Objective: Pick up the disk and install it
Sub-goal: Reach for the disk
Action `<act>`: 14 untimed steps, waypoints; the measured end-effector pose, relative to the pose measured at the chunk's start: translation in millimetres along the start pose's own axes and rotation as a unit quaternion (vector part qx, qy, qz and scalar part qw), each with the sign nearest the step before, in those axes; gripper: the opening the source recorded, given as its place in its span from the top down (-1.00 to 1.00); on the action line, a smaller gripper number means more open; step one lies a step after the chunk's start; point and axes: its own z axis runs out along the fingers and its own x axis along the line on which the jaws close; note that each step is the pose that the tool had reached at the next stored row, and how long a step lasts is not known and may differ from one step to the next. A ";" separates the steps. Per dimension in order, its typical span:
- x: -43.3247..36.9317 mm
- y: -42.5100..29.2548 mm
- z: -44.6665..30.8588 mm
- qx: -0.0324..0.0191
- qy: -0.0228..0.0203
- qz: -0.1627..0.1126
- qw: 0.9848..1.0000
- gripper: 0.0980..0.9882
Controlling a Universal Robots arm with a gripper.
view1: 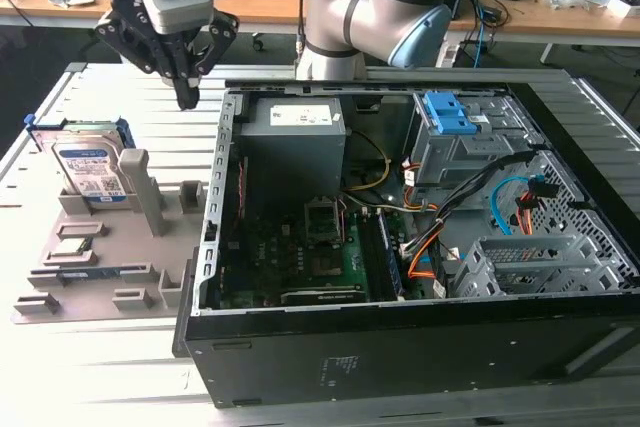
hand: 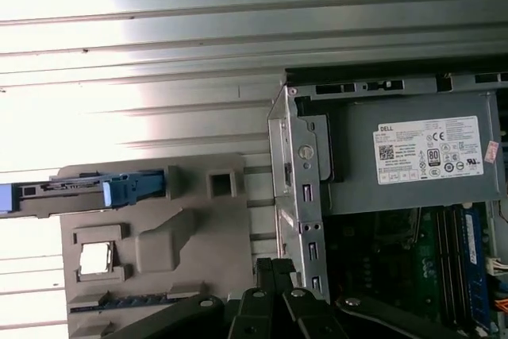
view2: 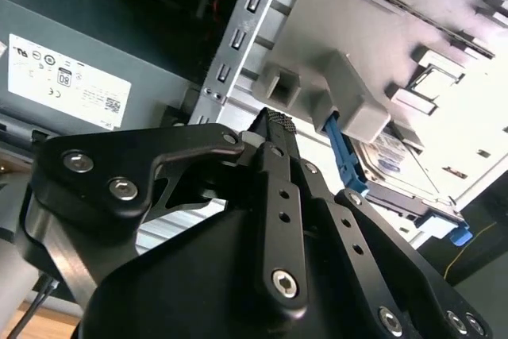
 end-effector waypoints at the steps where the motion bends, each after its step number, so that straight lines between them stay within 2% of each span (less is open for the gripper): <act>1: 2.5 -0.2 -0.1 0.000 0.000 0.000 1.000 0.98; 14: 37.9 -2.8 -1.0 0.000 0.000 0.000 1.000 0.98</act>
